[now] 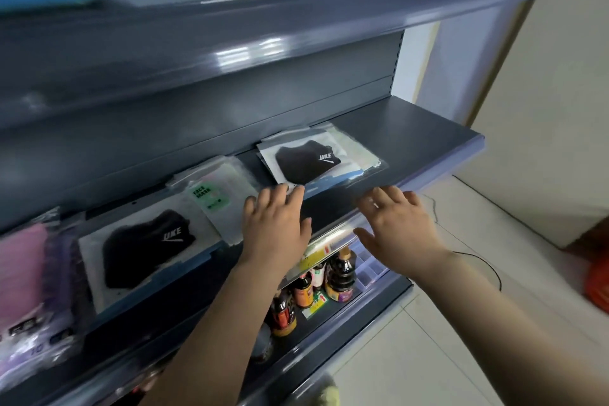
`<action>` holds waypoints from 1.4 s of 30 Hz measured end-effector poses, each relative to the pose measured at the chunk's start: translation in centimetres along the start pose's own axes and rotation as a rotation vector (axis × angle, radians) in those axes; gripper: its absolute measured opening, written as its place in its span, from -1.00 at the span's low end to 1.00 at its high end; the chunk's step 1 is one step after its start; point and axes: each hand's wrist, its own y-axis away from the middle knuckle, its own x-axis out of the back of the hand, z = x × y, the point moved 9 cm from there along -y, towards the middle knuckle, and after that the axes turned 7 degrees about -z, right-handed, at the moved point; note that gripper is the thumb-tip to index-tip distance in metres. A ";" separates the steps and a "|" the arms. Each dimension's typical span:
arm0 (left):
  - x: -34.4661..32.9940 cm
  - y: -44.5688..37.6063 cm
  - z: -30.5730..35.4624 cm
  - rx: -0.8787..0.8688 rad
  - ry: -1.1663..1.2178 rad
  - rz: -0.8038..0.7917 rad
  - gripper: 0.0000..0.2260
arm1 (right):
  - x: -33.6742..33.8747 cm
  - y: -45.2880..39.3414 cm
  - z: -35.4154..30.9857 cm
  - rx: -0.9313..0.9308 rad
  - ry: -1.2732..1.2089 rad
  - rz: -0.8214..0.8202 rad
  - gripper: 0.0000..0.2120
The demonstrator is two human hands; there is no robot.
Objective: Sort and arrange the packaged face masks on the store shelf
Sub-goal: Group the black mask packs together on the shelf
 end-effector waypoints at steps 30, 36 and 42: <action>-6.8 -12.7 -4.1 0.447 0.130 -0.166 -0.45 | -8.3 -17.8 7.3 0.040 -0.484 -0.245 -0.61; -7.2 -12.6 -3.1 0.536 0.173 -0.136 -0.49 | -10.1 -19.6 8.8 0.030 -0.779 -0.305 -0.65; -6.4 -13.1 -0.1 0.548 0.098 -0.059 -0.55 | -10.5 -20.6 12.1 0.009 -1.146 -0.217 -0.63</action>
